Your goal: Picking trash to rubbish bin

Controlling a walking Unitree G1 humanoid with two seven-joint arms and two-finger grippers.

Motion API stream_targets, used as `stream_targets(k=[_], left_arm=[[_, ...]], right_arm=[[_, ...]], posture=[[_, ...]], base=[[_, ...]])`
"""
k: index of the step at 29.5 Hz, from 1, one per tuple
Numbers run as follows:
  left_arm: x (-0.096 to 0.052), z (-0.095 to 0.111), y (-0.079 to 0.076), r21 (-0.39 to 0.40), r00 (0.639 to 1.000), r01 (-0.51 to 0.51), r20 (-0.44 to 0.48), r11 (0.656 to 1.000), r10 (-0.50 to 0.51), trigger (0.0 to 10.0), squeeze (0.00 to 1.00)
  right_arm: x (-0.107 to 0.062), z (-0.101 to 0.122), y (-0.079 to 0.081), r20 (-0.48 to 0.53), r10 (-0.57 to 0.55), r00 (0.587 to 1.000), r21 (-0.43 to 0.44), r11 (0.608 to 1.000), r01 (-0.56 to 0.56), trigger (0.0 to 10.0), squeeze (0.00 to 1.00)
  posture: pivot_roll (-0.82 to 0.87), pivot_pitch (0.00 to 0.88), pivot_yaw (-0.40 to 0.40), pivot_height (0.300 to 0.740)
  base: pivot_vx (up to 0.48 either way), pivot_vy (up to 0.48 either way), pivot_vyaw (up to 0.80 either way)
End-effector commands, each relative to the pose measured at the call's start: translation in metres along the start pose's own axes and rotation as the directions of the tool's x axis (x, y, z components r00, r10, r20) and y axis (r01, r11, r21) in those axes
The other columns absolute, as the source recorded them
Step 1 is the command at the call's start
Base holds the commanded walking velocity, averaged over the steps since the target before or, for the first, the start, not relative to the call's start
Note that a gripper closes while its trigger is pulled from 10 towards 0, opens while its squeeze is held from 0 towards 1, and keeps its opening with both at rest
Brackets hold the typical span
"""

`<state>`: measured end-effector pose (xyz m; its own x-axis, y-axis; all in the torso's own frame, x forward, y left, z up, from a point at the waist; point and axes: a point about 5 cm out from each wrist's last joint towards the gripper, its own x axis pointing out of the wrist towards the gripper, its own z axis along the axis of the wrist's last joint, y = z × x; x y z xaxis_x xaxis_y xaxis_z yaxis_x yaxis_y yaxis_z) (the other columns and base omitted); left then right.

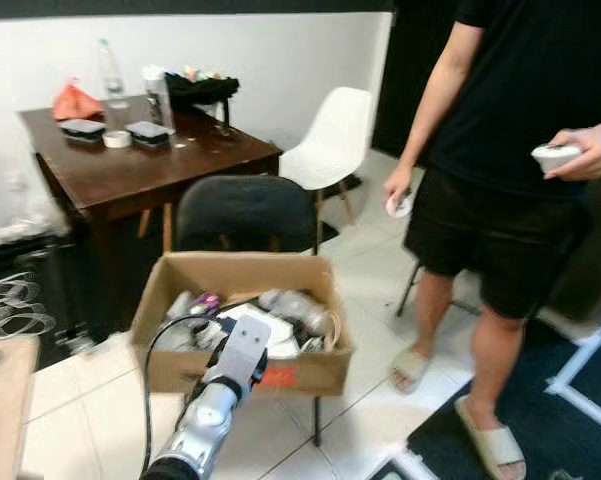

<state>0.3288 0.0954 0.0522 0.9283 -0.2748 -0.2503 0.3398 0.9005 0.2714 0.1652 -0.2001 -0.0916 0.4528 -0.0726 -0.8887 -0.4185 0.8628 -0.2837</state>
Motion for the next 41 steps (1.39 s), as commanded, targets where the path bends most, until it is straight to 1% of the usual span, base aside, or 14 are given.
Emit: stream_targets(k=[1,16,23,30,35,37,41], left_arm=[[0.000,0.003,-0.001,0.010,1.000,0.017,0.021,1.000,-0.017,10.0,0.00],[-0.002,0.000,-0.002,0.011,1.000,0.024,0.016,1.000,-0.024,10.0,0.00],[-0.002,-0.001,-0.001,0.013,1.000,0.021,0.011,1.000,-0.022,10.0,0.00],[-0.004,-0.004,0.002,0.016,1.000,0.018,0.008,1.000,-0.018,10.0,0.00],[-0.012,-0.019,0.005,0.028,1.000,0.006,-0.027,1.000,-0.006,10.0,0.00],[-0.015,-0.027,0.006,0.037,0.999,-0.002,-0.052,0.999,0.004,10.0,0.00],[-0.022,-0.044,0.006,0.078,0.994,0.005,-0.114,0.997,0.004,10.0,0.00]], right_arm=[[0.000,-0.002,0.001,-0.003,0.006,1.000,0.003,1.000,-0.006,10.0,0.00],[0.000,-0.004,0.004,-0.007,0.012,1.000,0.010,1.000,-0.012,10.0,0.00],[0.000,-0.003,0.004,-0.004,0.012,1.000,0.010,1.000,-0.012,10.0,0.00],[0.000,0.003,0.007,0.017,0.023,1.000,0.002,1.000,-0.023,10.0,0.00],[0.001,0.014,0.008,0.059,0.036,0.998,-0.015,0.999,-0.035,10.0,0.00],[0.001,0.022,0.003,0.084,0.029,0.996,-0.018,0.999,-0.028,10.0,0.00],[0.001,0.041,-0.008,0.156,0.021,0.988,0.029,0.999,-0.026,10.0,0.00]], posture=[[-0.05,0.067,-0.002,0.740],[-0.06,0.074,-0.003,0.740],[-0.05,0.070,-0.004,0.740],[-0.03,0.085,-0.010,0.740],[-0.03,0.118,-0.021,0.740],[-0.03,0.120,-0.018,0.740],[-0.04,0.120,-0.016,0.740]], base=[[0.000,-0.412,0.00],[0.000,-0.448,0.00],[0.000,-0.329,0.00],[0.000,0.000,0.00],[0.000,0.000,0.00],[0.000,0.000,0.00],[0.000,0.000,0.00]])
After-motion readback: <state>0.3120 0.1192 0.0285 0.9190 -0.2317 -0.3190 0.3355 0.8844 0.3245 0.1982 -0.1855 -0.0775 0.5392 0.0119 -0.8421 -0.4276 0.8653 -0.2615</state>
